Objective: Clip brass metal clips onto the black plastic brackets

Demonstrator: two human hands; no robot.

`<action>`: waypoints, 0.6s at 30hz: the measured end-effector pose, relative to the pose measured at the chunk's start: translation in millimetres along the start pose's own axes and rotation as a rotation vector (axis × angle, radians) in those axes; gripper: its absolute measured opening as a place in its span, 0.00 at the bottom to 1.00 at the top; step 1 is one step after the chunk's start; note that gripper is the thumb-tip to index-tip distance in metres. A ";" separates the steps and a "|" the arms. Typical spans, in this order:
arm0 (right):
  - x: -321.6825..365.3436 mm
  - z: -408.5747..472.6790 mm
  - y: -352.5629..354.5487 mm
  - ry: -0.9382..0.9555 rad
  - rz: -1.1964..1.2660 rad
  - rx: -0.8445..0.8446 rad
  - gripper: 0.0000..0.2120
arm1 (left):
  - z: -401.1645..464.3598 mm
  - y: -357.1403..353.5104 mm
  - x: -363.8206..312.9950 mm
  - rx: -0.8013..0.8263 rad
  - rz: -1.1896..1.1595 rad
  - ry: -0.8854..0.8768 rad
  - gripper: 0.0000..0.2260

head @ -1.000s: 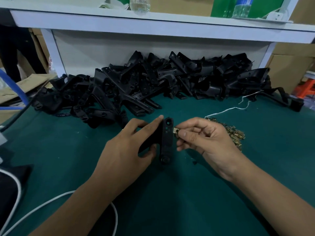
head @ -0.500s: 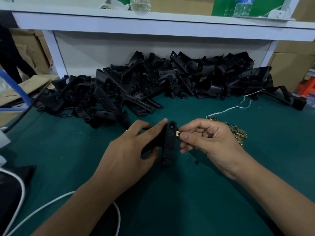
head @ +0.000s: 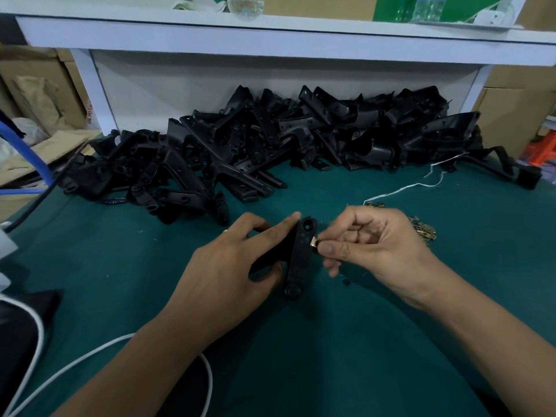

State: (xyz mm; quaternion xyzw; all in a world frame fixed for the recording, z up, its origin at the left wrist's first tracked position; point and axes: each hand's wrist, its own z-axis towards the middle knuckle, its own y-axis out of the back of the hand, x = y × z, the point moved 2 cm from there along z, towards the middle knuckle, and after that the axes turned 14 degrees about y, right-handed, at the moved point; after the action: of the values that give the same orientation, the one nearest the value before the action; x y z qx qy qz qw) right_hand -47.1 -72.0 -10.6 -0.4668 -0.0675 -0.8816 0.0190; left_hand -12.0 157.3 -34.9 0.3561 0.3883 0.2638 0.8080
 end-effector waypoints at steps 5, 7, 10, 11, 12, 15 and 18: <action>0.6 -0.2 1.4 0.007 0.004 0.010 0.06 | 0.3 -0.9 -1.6 0.021 0.013 -0.011 0.33; -0.7 -0.2 0.6 -0.001 0.030 0.007 0.05 | 0.4 -0.8 -2.0 0.034 0.002 -0.015 0.33; -2.3 -0.4 0.2 -0.018 0.051 0.000 0.05 | 0.7 0.0 -3.2 0.052 0.010 -0.016 0.32; -2.5 -0.4 0.6 -0.021 0.047 0.000 0.05 | 0.6 0.4 -3.5 0.055 0.029 -0.016 0.32; -2.6 -0.6 1.1 -0.025 0.039 0.002 0.05 | 0.4 0.6 -3.8 0.057 0.052 -0.015 0.32; -3.2 -1.0 1.6 -0.042 0.014 0.002 0.05 | -0.1 0.7 -5.3 0.046 0.134 -0.015 0.31; -3.5 -0.6 0.4 -0.048 -0.006 -0.016 0.06 | 0.0 1.5 -7.3 0.033 0.182 0.002 0.31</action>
State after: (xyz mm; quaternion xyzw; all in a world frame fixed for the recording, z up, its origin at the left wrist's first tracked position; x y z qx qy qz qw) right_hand -45.6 -72.7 -13.9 -0.4876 -0.0623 -0.8707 0.0107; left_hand -16.3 153.1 -30.6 0.4031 0.3593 0.3301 0.7742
